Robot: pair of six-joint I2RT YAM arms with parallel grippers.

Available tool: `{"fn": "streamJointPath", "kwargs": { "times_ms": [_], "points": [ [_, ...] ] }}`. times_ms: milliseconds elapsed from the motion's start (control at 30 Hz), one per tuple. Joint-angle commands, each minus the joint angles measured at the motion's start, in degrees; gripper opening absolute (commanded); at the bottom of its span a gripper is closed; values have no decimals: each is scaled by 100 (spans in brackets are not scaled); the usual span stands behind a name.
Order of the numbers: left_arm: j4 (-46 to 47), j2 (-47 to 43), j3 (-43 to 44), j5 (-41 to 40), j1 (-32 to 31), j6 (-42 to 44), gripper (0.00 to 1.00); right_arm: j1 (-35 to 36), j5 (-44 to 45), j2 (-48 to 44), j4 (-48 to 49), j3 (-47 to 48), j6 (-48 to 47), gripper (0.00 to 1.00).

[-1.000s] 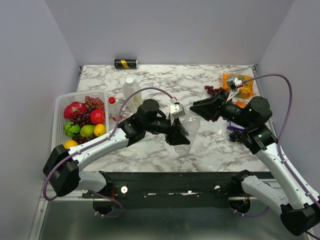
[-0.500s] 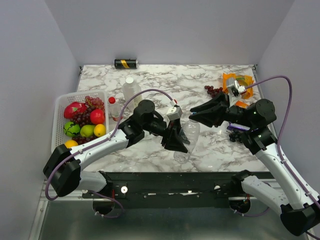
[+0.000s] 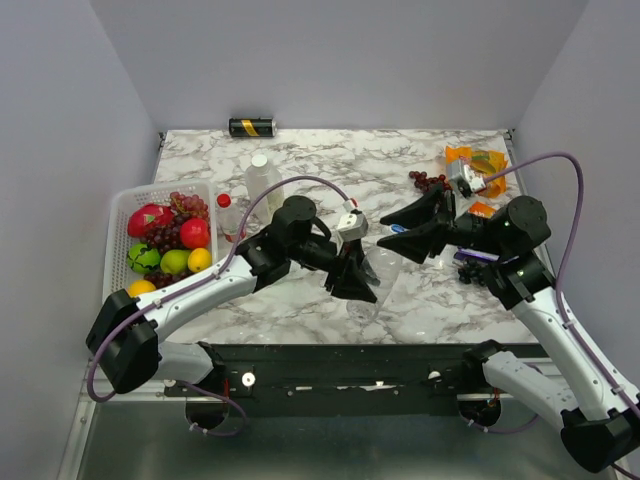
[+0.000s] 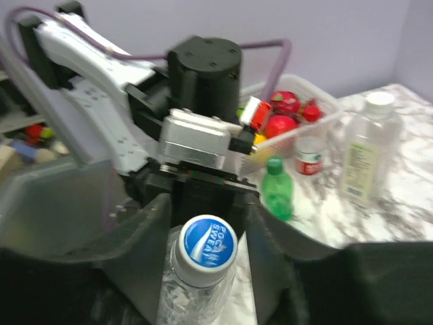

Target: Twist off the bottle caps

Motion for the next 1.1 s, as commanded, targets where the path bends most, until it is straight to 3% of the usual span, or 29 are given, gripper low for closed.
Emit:
{"fn": "streamJointPath", "kwargs": {
  "times_ms": [0,67,233,367,1000,1067],
  "points": [
    [-921,-161,530,-2061,-132,916,15,53,1327,-5,-1137,111,-362,71],
    [-974,-118,504,-2601,-158,924,14,53,1993,-49,-1400,147,-265,79],
    [-1175,14,451,-3770,-229,775,14,62,3007,-382,-1490,-89,-133,80],
    [-1316,120,504,-4123,-273,705,14,62,3517,-533,-1357,-292,-19,80],
    [-1492,225,583,-4405,-369,775,13,88,3316,91,-1225,-205,324,68],
    [-1510,234,592,-4396,-378,784,13,115,3167,188,-1234,-205,359,63]
  ]
}}
